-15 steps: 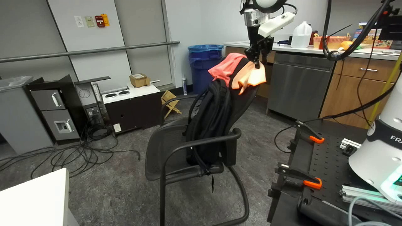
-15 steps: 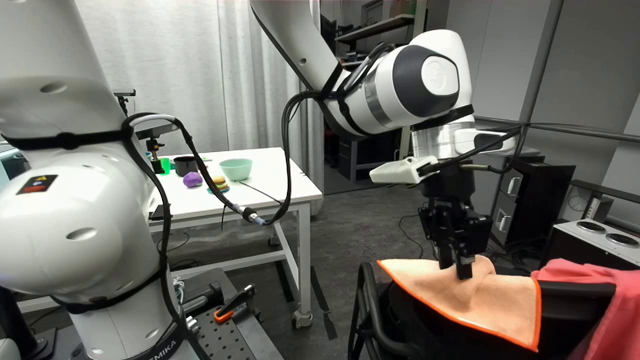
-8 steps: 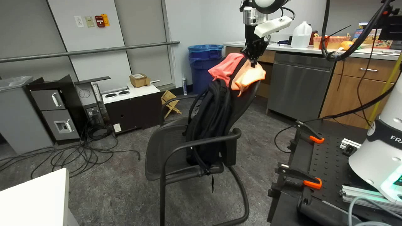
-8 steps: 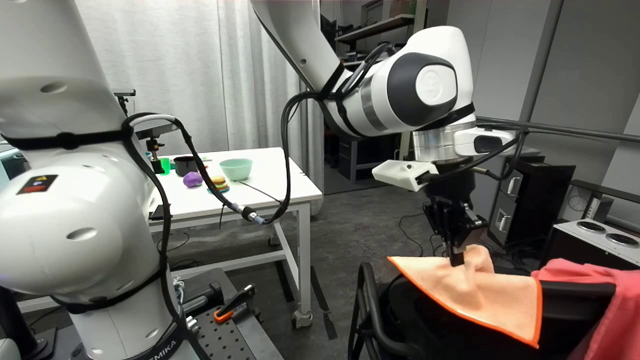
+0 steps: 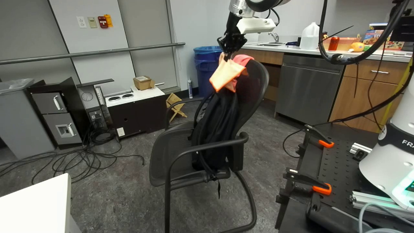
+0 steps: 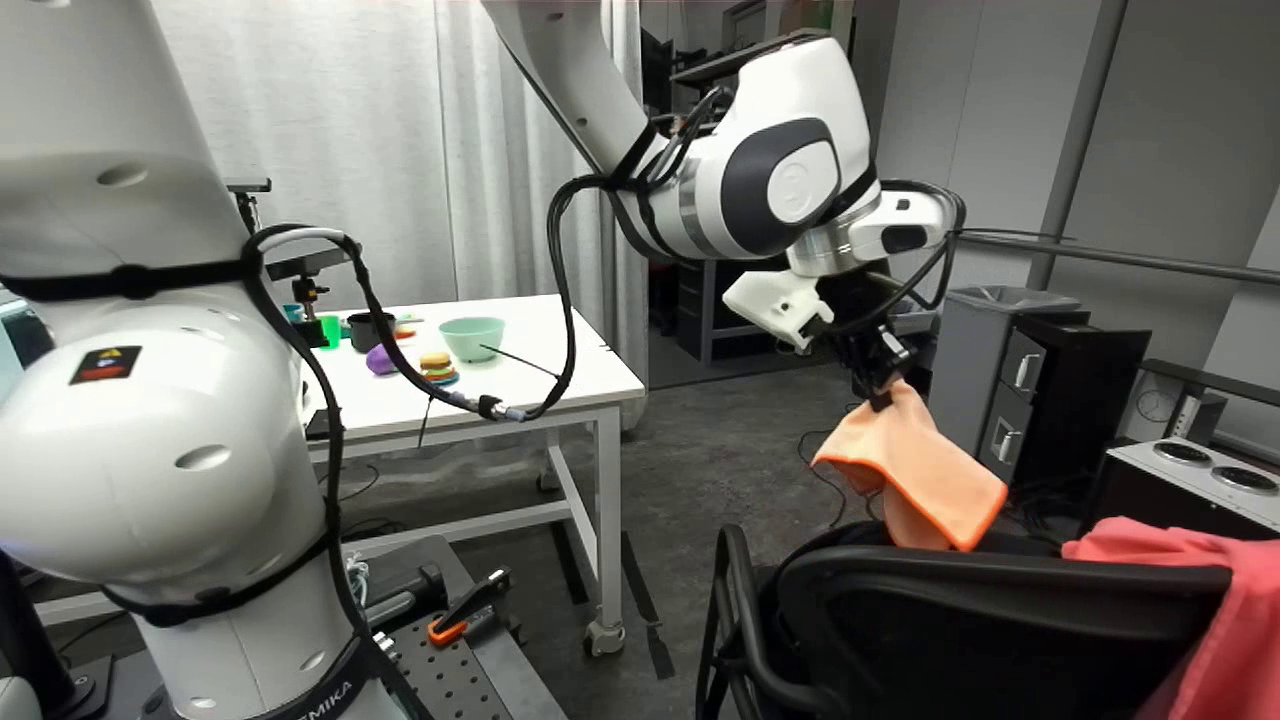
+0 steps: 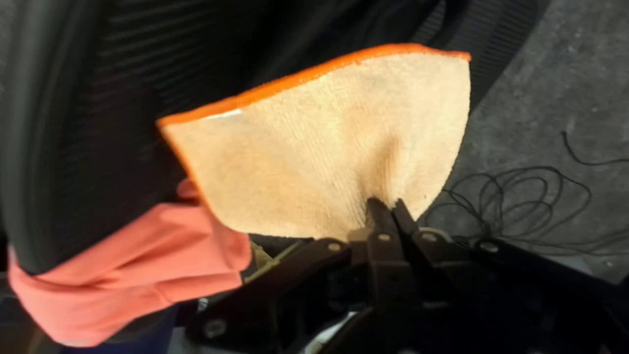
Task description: Put the orange towel and shirt on the seat of the chair respectively
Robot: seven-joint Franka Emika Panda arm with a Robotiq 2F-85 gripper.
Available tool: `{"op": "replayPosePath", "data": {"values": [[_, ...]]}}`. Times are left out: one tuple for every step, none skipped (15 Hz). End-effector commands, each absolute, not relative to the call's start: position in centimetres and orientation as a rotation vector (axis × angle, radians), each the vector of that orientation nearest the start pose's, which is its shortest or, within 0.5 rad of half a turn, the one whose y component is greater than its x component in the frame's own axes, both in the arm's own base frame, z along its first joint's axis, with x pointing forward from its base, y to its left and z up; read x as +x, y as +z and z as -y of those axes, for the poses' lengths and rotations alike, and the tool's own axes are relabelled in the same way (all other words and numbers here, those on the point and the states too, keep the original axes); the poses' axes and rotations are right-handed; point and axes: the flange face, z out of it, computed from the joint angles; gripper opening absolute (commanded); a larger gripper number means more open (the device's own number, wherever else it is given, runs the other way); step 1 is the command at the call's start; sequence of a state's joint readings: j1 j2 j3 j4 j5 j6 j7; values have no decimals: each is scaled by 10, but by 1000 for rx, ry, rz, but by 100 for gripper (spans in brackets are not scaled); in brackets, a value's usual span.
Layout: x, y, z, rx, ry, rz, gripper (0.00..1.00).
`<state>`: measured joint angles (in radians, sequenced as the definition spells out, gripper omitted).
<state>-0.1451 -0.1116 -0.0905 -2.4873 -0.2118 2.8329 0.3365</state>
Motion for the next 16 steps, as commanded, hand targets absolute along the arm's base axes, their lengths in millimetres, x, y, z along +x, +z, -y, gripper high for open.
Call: {"op": "replayPosePath", "data": {"values": [[508,381,62,-2967,-922,-494,1],[515,379,51,-2943,-973,-459,1],[520,376,43,-2925,-1016,-423,1],[527,371,39,-2907,-1058,-394,1],[532,366,37,-2892,-1091,-369,1],[538,359,39,-2882,-1115,-357,1],[544,352,42,-2876,-1129,-359,1],[549,344,46,-2872,-1136,-365,1],[554,337,50,-2873,-1140,-372,1],[558,329,54,-2876,-1142,-377,1],[561,323,57,-2880,-1140,-384,1],[564,316,61,-2885,-1139,-389,1],[567,310,64,-2889,-1137,-398,1],[569,305,68,-2896,-1132,-409,1],[572,301,72,-2901,-1129,-423,28],[574,298,76,-2911,-1124,-436,30]]}}
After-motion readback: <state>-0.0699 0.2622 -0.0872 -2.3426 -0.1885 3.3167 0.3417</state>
